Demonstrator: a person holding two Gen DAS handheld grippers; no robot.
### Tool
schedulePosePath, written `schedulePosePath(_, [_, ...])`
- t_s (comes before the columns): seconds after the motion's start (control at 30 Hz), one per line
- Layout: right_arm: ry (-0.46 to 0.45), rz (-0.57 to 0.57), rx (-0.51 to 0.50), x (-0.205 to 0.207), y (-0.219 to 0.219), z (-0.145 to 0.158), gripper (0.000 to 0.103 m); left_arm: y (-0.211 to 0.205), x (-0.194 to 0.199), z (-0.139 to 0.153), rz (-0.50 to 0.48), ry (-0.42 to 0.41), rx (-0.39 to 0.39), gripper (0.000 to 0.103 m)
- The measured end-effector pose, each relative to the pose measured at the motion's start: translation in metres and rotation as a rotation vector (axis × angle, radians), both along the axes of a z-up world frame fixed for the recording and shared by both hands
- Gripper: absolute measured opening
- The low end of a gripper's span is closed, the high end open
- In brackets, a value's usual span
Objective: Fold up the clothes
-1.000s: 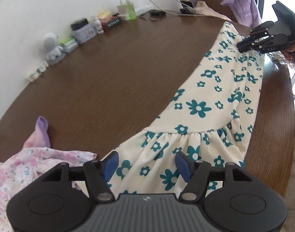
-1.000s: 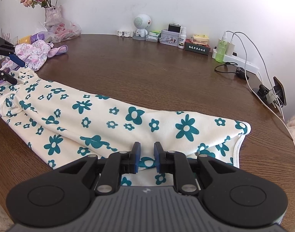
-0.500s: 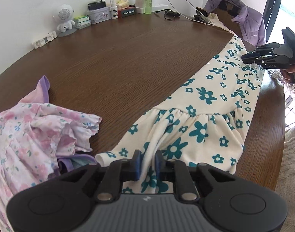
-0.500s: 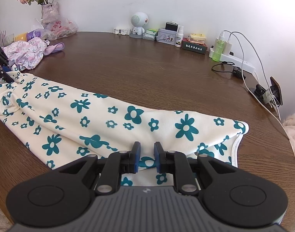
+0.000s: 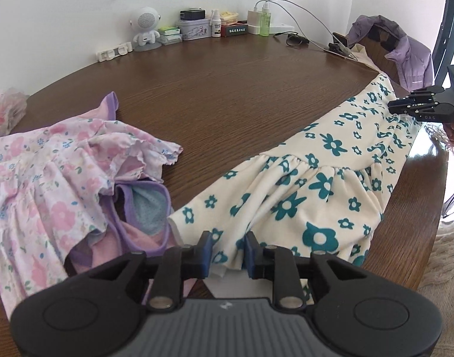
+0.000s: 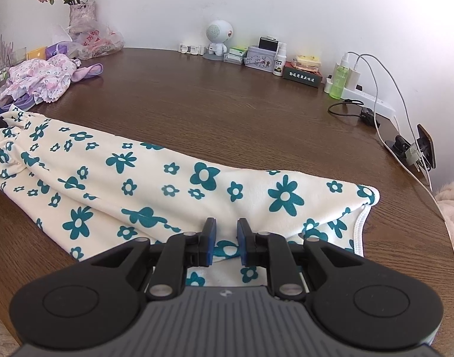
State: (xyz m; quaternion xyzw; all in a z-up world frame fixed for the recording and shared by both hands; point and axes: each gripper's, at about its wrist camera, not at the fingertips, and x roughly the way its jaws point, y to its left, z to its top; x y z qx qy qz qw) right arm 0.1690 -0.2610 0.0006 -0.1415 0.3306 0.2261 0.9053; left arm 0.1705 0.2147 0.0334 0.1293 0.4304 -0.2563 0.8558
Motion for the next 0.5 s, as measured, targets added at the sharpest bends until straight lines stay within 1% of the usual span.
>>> schedulePosePath(0.03, [0.000,0.002,0.001,0.000,0.000,0.000,0.016,0.001,-0.004,0.002,0.004,-0.004,0.012,0.023])
schedulePosePath(0.07, [0.000,0.003,0.002,0.001,-0.001,0.000,0.016,0.001,-0.008,0.008,0.001,-0.015,0.013,0.028])
schedulePosePath(0.1, [0.000,0.004,0.003,0.001,-0.001,0.000,0.016,0.001,-0.012,0.013,-0.001,-0.026,0.014,0.031])
schedulePosePath(0.13, [0.000,0.005,0.004,0.001,-0.001,0.000,0.016,0.001,-0.016,0.018,-0.005,-0.038,0.014,0.041])
schedulePosePath(0.17, [0.001,0.007,0.004,0.001,-0.001,0.000,0.016,-0.004,-0.019,0.025,-0.028,-0.052,0.011,0.064])
schedulePosePath(0.2, [0.002,0.008,0.003,0.001,-0.001,0.000,0.016,-0.010,-0.022,0.032,-0.052,-0.068,0.008,0.077])
schedulePosePath(0.23, [0.003,0.009,0.003,0.001,-0.001,0.000,0.016,-0.020,-0.026,0.038,-0.098,-0.095,0.019,0.090])
schedulePosePath(0.27, [0.005,0.010,0.002,0.002,-0.001,0.001,0.016,-0.030,-0.030,0.041,-0.155,-0.120,0.033,0.090])
schedulePosePath(0.33, [0.007,0.008,0.002,0.002,-0.001,0.001,0.016,-0.054,-0.033,0.045,-0.297,-0.132,0.074,0.090])
schedulePosePath(0.4, [0.009,0.004,0.001,0.002,0.000,0.001,0.016,-0.077,-0.031,0.039,-0.408,-0.103,0.141,0.090])
schedulePosePath(0.43, [0.009,0.002,0.000,0.002,0.000,0.001,0.016,-0.087,-0.029,0.033,-0.467,-0.083,0.197,0.090])
schedulePosePath(0.5, [0.009,-0.004,-0.001,0.001,0.001,0.001,0.016,-0.099,-0.023,0.018,-0.530,-0.065,0.305,0.090])
